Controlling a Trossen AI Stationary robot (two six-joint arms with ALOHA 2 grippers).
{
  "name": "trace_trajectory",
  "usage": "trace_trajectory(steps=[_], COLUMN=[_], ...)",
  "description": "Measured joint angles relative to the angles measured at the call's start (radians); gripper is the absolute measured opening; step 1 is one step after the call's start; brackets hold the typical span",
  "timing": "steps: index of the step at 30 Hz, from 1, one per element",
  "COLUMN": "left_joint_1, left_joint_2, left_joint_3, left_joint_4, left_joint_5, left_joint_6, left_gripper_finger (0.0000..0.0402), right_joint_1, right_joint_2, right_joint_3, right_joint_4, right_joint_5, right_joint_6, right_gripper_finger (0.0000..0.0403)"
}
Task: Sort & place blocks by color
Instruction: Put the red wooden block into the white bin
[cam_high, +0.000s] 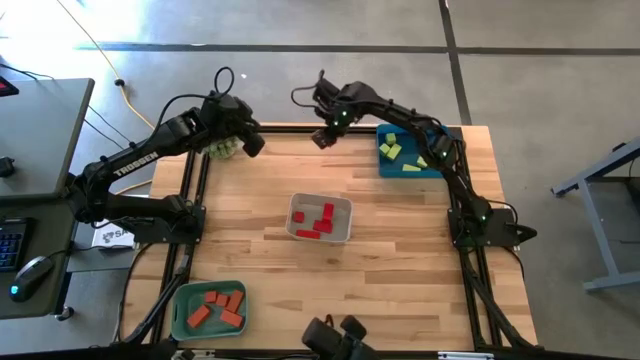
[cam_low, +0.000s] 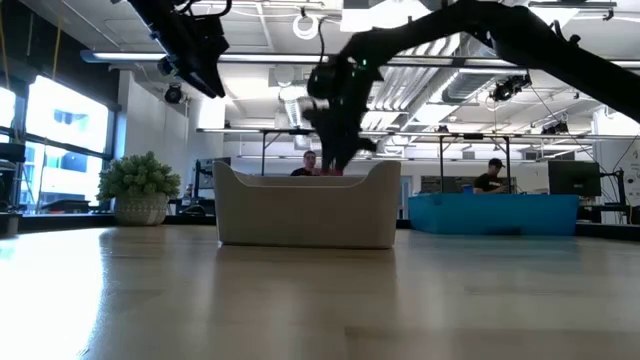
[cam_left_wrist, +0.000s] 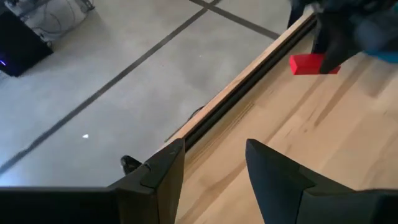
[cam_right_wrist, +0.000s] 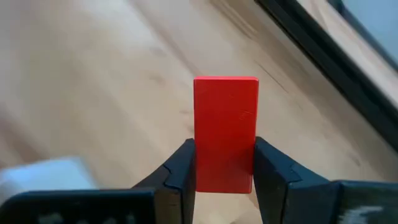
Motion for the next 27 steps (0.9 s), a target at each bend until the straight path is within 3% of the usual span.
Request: trace_trajectory(steps=[2,7,14,20,27], left_joint_1=[0.0,-0.001,-0.001,-0.001,-0.047], left_joint_2=[0.0,0.0,0.0,0.0,0.0], left_joint_3=[0.0,0.0,0.0,0.0,0.0], left_joint_4=[0.0,-0.001,-0.006,-0.055,-0.074], left_joint_5=[0.002,0.017,0.124,0.239,0.331], left_joint_6=[-0.029,-0.09,-0.179,-0.259,-0.257], left_gripper_finger=[0.0158,0.0158,0.0158,0.0158,0.0158], right_joint_1=[0.009,0.034,0.11,0.175,0.248], right_joint_2=[-0.005,-0.072,-0.072,-0.068,-0.06], right_joint_3=[0.066,-0.006,-0.012,-0.012,-0.05], right_joint_4=[-0.038,-0.015,-0.095,-0.14,-0.085], right_joint_5=[-0.043,-0.237,-0.334,-0.324,-0.313], right_joint_6=[-0.069,-0.229,-0.487,-0.673,-0.68], right_gripper_finger=[0.0096,0.0096,0.0096,0.0096,0.0096])
